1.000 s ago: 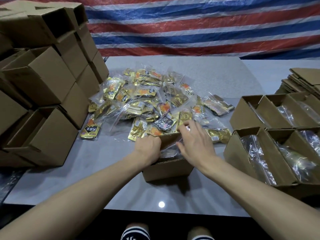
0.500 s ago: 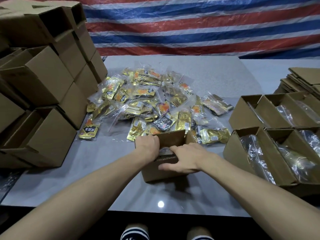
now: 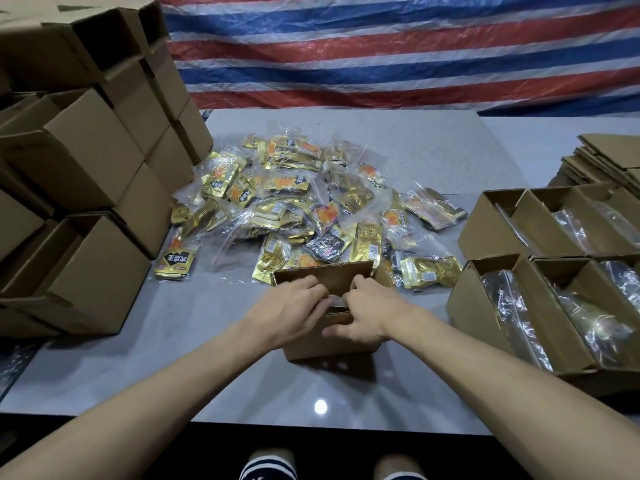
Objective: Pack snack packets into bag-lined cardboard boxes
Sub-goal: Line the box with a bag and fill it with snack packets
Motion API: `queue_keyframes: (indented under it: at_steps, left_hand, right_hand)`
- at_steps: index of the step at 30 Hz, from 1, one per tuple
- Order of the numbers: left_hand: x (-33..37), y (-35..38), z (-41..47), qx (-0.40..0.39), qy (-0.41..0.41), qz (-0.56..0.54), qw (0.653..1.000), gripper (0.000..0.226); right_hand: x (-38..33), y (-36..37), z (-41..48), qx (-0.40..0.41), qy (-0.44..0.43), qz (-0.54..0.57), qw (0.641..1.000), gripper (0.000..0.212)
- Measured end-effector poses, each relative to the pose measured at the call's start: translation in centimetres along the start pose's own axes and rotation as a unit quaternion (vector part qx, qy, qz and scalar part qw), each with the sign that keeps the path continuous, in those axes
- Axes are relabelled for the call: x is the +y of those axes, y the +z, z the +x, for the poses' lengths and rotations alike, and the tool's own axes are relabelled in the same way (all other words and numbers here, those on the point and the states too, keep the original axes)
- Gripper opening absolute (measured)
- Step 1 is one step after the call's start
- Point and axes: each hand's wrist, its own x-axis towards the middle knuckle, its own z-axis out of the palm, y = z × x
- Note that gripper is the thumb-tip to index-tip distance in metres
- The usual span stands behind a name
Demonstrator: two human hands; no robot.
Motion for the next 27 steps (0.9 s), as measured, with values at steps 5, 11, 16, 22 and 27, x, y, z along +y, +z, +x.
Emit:
queue_keyframes:
  at_steps: [5,11,16,22,27]
  left_hand:
    - [-0.1,1.1,-0.5,-0.121,-0.029,0.043,0.991,0.088]
    - [0.2,2.2,0.3,-0.1,-0.046,0.095,0.989,0.069]
    - [-0.3,1.6,1.2,-0.157,-0.083,0.058,0.982,0.068]
    - [0.3,2.0,1.1,-0.126,-0.067,0.073,0.987,0.058]
    - [-0.2,2.8,-0.9,0.003,0.027,-0.011,1.0,0.054]
  right_hand:
    - [0.0,0.2,0.2,-0.014,0.006,0.02,1.0,0.076]
    - [-0.1,0.6,-0.1,-0.001,0.013,0.046,0.999,0.077]
    - [-0.4,0.3,-1.2,0.045,0.009,0.094,0.995,0.071]
    - [-0.9,0.8,-3.3,0.061,0.008,0.092,0.994,0.042]
    - [-1.1,1.1,-4.8,0.088,0.009,0.106,0.99,0.038]
